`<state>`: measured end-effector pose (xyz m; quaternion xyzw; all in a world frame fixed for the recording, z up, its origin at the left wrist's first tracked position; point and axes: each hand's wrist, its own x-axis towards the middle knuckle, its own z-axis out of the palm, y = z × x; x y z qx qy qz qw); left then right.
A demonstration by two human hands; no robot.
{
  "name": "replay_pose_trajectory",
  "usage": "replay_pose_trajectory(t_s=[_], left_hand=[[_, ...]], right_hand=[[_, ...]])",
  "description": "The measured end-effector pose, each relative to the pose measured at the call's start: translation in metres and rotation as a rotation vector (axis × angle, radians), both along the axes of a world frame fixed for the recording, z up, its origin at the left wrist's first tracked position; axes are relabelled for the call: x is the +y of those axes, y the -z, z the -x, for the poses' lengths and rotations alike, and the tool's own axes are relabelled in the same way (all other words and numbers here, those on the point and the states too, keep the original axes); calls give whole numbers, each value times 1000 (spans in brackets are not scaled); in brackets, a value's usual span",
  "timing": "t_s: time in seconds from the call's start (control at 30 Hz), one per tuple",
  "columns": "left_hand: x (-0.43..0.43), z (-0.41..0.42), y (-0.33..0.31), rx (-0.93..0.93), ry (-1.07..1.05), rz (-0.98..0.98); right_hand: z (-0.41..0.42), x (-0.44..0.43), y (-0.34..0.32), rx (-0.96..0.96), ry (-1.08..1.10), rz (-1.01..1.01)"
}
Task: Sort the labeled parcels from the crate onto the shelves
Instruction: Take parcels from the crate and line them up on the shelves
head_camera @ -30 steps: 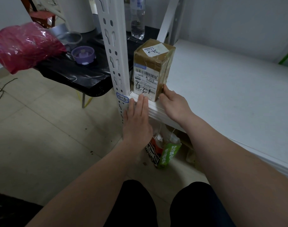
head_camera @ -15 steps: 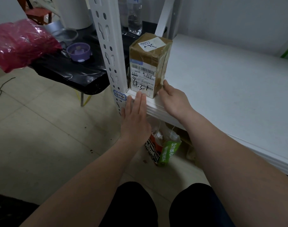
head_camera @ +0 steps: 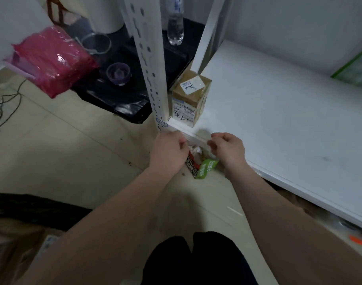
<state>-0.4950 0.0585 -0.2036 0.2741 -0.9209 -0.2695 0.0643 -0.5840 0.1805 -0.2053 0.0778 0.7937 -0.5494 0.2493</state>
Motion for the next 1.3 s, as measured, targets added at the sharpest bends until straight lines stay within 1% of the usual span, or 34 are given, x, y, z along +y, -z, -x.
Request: replay_pose_trajectory(t_s=[0.13,0.3,0.4,0.47,0.67,0.8,0.9,1.03,1.17,1.3], left_hand=[[16,-34,-68,-79,58,-112],[26,-95,-147,-57,52,-168],[29,-136,-182,-32,21,-225],[31,-162,-198,-51,0,-236],[46,-245,-222,-72,-85,-318],[64,-309,-229,-21,-175,-274],[84,-359,-229,-53,-185,-218],[102,-418,-235,-84,-221,-202],[95,-474,-246,-87,-341,-226],[76,-520,-255,-58,-415,-172]], right_hand=[[-43,11,-65,-81,-40,22],[-103,25,-143,-203,-100,45],[-138,33,-176,-244,-194,61],[-160,39,-191,-248,-231,65],[-225,64,-219,-238,-293,66],[-272,86,-228,-176,-359,59],[-313,107,-228,-166,-366,64],[-360,126,-228,-179,-391,53],[-398,122,-239,-189,-458,37],[-428,105,-252,-175,-523,70]])
